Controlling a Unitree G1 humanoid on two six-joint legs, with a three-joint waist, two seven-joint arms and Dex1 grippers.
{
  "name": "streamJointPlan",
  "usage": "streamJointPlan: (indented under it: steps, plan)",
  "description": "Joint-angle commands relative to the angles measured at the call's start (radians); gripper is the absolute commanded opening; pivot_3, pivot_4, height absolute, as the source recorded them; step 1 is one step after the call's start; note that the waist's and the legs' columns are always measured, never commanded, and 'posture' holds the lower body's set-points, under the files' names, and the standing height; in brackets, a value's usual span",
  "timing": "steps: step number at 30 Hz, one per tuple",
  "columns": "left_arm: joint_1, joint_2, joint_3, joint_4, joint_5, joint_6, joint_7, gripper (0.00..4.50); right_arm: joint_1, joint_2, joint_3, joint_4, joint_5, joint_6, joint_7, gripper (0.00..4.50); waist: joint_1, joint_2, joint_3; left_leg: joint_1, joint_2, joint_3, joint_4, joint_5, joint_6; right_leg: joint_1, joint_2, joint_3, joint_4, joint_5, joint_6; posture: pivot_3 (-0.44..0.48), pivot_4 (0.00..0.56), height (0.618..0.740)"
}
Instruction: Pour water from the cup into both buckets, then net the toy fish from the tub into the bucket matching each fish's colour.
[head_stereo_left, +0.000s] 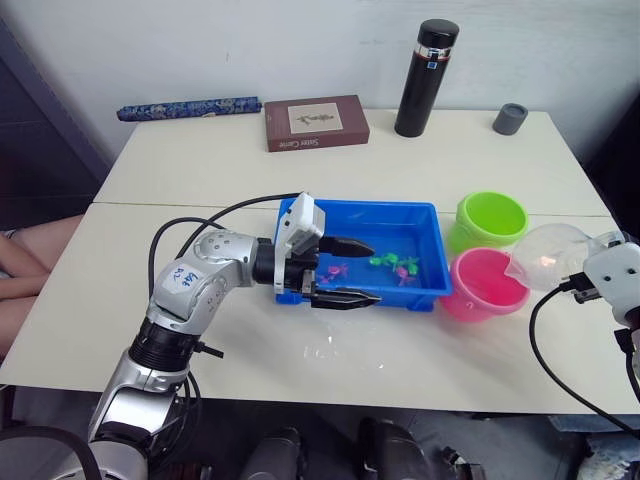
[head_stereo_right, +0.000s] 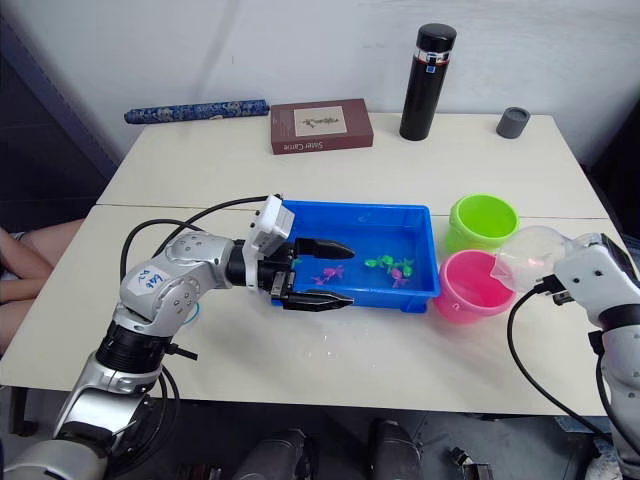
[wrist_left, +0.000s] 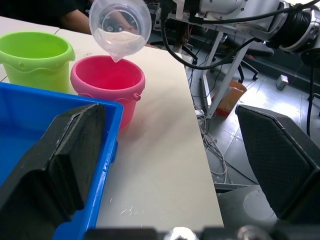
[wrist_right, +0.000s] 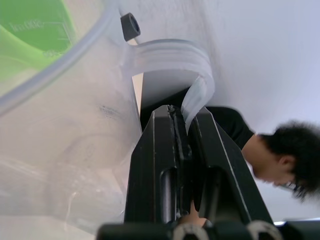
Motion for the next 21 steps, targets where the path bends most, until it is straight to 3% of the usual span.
streamJointPlan:
  steps: [1, 13, 21]
  plan:
    - [-0.003, 0.000, 0.019, -0.030, -0.001, -0.011, 0.005, 4.50, -0.012, -0.019, -0.019, -0.020, -0.076, -0.050, -0.018, 0.04, 0.001, 0.000, 0.000, 0.000, 0.000, 0.000, 0.000, 0.000, 0.000, 0.000, 0.000, 0.000, 0.000, 0.000, 0.000, 0.000, 0.150, 0.740]
    - [0.001, 0.002, 0.019, -0.036, -0.004, -0.008, 0.010, 4.50, -0.029, -0.029, -0.035, -0.008, -0.235, -0.112, -0.017, 0.04, 0.001, 0.000, 0.000, 0.000, 0.000, -0.001, 0.000, 0.001, -0.001, 0.000, 0.000, 0.000, 0.000, 0.000, 0.000, 0.000, 0.150, 0.740]
    - [-0.017, -0.014, 0.021, -0.003, 0.006, -0.020, 0.016, 4.50, -0.052, 0.090, -0.087, -0.018, -0.086, -0.029, 0.047, 0.04, 0.001, 0.000, 0.000, 0.000, 0.000, -0.001, 0.000, 0.001, -0.001, 0.000, 0.000, 0.000, 0.000, 0.000, 0.000, 0.000, 0.150, 0.740]
